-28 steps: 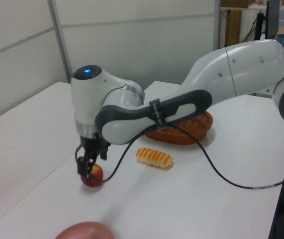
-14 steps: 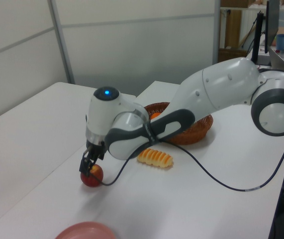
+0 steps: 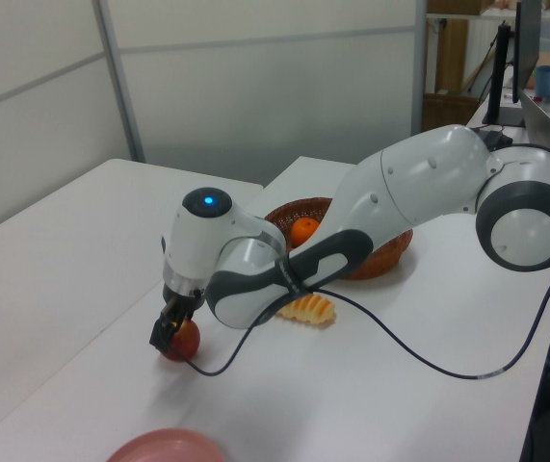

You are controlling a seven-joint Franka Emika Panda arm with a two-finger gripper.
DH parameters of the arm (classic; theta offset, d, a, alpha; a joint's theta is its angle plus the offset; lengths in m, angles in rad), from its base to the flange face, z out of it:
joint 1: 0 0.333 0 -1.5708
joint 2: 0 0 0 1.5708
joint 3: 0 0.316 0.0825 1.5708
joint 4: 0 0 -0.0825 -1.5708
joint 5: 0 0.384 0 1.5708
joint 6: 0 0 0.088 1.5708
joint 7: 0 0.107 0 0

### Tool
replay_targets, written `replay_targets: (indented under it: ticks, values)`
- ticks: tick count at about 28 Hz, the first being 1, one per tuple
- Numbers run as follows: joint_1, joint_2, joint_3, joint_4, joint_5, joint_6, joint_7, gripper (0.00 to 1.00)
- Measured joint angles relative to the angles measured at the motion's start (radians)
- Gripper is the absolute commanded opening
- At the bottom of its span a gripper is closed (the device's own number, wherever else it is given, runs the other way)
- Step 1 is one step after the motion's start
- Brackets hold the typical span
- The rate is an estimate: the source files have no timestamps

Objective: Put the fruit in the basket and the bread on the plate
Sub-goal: 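Move the gripper down to the red apple and grasp it, then lift the apple into the wicker basket beside the orange and release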

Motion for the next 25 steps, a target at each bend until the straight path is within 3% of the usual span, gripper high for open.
replay_targets:
  ticks: [3, 4, 5, 8, 19, 25]
  values:
    - [0.0, 0.018, -0.007, 0.0, -0.037, 0.023, 0.0, 0.81]
    - [0.0, 0.023, -0.01, 0.0, -0.048, 0.029, 0.0, 0.46]
    - [0.0, 0.027, -0.013, 0.001, -0.062, 0.043, 0.0, 0.26]
    - [0.0, 0.028, -0.015, 0.002, -0.071, 0.045, 0.0, 0.0]
    - [-0.005, 0.015, -0.018, 0.021, -0.063, 0.045, 0.092, 0.0]
    - [-0.062, -0.087, -0.031, 0.037, 0.048, -0.077, 0.116, 0.0]
